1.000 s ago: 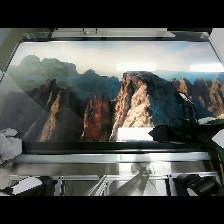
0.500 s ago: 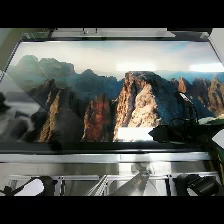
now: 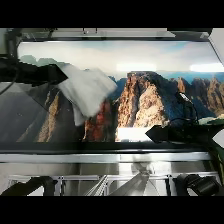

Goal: Fold the shirts.

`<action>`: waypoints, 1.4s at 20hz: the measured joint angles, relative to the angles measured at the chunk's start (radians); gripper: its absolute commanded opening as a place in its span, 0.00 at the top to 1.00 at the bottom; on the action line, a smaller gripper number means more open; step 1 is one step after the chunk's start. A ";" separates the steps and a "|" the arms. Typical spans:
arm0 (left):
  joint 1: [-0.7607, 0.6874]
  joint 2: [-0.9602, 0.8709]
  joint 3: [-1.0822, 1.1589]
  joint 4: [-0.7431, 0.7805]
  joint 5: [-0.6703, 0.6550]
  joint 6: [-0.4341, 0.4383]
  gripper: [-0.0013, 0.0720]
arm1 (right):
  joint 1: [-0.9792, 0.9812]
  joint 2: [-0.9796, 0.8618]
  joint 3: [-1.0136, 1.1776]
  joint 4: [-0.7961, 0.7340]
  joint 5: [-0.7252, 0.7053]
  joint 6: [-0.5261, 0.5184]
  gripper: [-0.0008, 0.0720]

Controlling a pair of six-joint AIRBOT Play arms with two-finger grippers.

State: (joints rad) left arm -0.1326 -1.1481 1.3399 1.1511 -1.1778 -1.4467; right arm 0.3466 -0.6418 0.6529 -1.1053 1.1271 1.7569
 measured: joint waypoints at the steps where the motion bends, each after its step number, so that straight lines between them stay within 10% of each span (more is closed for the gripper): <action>1: -0.025 -0.016 0.002 0.002 0.005 -0.002 0.02 | -0.014 0.000 0.000 0.000 -0.002 0.000 0.21; 8: 0.103 -0.172 -0.004 -0.018 -0.074 -0.010 0.04 | -0.132 -0.177 0.000 0.084 -0.125 -0.126 0.21; 11: 0.195 -0.273 -0.076 -0.098 -0.128 0.037 0.04 | -0.145 -0.392 0.008 0.265 -0.211 -0.298 0.24; 13: 0.232 -0.333 -0.144 -0.171 -0.135 0.101 0.04 | -0.148 -0.562 0.032 0.435 -0.238 -0.454 0.47; 20: 0.209 -0.523 -0.267 -0.369 -0.094 0.279 0.07 | -0.141 -1.039 0.229 0.856 -0.169 -0.786 0.55; 24: 0.162 -0.576 -0.278 -0.386 -0.072 0.319 0.86 | -0.114 -1.123 0.319 0.913 -0.156 -0.777 0.55; 25: 0.156 -0.582 -0.279 -0.386 -0.064 0.323 0.96 | -0.108 -1.133 0.336 0.917 -0.163 -0.769 0.56; 27: 0.150 -0.588 -0.280 -0.394 -0.061 0.330 0.96 | -0.102 -1.145 0.362 0.930 -0.187 -0.762 0.97; 28: 0.151 -0.589 -0.281 -0.399 -0.063 0.332 0.96 | -0.101 -1.149 0.374 0.938 -0.196 -0.763 0.97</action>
State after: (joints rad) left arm 0.0185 -1.7367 1.0592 0.7525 -1.2407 -1.1149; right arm 0.2459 -1.7908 1.0271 -0.1673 0.9306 0.9943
